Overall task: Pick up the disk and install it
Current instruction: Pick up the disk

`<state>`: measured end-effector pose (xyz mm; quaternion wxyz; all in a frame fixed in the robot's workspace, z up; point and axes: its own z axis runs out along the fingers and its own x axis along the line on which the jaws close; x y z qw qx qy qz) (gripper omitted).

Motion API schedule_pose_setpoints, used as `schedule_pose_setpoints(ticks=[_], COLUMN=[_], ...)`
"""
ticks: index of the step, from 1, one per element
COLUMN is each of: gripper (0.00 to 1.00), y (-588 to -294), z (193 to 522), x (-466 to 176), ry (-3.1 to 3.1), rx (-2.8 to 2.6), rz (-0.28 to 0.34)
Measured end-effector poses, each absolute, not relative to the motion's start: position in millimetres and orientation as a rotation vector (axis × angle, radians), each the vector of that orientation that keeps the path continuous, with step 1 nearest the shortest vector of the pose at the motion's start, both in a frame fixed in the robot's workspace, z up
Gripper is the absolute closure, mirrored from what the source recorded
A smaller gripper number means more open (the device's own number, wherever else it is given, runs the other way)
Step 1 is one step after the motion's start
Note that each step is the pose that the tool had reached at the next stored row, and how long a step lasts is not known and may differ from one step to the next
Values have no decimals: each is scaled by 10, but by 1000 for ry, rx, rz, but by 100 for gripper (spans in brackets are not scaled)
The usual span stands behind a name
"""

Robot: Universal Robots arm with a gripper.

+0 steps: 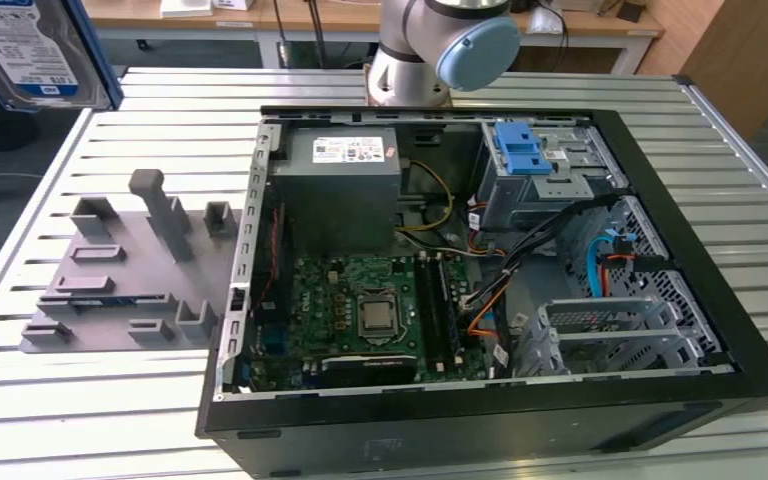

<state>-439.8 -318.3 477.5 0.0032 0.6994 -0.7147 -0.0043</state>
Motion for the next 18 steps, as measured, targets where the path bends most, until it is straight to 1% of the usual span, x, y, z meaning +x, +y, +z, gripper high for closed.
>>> schedule_pose_setpoints(ticks=[9, 18], gripper=[64, 64], y=[-3183, -3182], z=[4899, 4906], x=[-4398, -4390], ry=[-2241, -2241], rx=[2193, 2192], rz=[-14, -13])
